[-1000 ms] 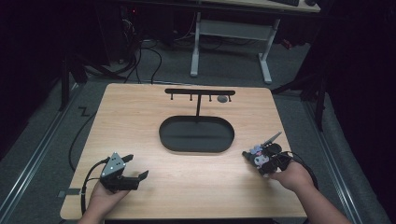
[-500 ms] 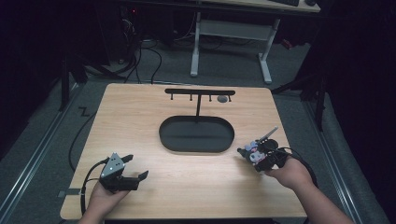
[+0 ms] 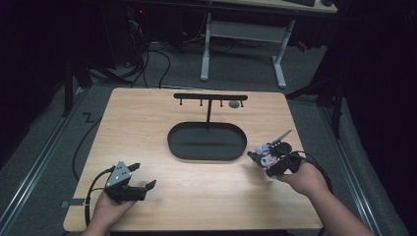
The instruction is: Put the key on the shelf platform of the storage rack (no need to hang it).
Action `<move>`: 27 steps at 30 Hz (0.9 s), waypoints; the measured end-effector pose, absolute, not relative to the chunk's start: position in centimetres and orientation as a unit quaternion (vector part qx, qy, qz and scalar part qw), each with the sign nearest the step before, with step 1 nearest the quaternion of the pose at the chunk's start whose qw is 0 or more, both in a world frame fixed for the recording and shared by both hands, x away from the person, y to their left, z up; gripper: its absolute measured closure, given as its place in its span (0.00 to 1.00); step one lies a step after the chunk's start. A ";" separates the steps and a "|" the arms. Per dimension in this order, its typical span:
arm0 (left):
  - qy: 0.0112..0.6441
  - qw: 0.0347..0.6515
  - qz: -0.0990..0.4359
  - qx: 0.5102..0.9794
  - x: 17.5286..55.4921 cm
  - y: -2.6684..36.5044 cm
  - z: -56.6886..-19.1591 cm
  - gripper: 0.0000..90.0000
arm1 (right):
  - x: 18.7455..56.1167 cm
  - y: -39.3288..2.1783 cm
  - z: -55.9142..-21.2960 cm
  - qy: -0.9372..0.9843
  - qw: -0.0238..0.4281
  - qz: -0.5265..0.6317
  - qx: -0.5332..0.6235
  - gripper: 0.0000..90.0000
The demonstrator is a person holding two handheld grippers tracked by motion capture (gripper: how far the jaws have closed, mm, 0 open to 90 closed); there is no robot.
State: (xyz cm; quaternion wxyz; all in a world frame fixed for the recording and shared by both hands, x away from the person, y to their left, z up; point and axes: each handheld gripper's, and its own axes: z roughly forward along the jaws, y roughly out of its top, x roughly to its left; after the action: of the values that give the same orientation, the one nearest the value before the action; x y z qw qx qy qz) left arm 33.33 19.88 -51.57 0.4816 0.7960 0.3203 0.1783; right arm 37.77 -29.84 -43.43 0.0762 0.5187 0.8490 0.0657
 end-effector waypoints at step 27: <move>0.319 0.484 0.178 0.795 33.4 19.9 -51.5 0.15 | 40.0 -26.0 -41.3 0.863 0.083 0.089 0.490 0.51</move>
State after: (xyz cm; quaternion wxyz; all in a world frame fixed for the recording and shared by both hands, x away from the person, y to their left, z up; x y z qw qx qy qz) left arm 33.43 19.90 -51.53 0.4843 0.7951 0.3186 0.1780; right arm 39.96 -26.02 -41.34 0.0828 0.4902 0.8631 0.0889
